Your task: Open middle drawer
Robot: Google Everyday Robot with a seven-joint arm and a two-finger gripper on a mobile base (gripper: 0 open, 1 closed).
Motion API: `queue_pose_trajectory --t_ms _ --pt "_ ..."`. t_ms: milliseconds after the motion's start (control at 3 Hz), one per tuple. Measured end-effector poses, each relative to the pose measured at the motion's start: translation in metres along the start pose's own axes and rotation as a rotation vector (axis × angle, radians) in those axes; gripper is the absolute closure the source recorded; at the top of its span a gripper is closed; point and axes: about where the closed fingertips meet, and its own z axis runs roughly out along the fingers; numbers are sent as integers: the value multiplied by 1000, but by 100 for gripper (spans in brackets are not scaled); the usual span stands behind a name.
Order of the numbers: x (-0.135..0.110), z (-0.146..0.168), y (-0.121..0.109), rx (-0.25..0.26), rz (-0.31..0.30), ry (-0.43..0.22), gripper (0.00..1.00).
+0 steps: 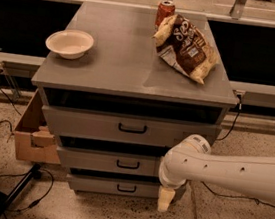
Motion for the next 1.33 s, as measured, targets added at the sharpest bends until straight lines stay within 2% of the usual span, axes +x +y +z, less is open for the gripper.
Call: queue_pose_trajectory --t_ms 333,667,1000,1333 --pt "1 23 -14 9 -50 6 0" --pt "4 40 -29 32 -72 5 0" --pt "2 48 -47 57 -90 10 0" --pt "-2 60 -57 57 -87 10 0"
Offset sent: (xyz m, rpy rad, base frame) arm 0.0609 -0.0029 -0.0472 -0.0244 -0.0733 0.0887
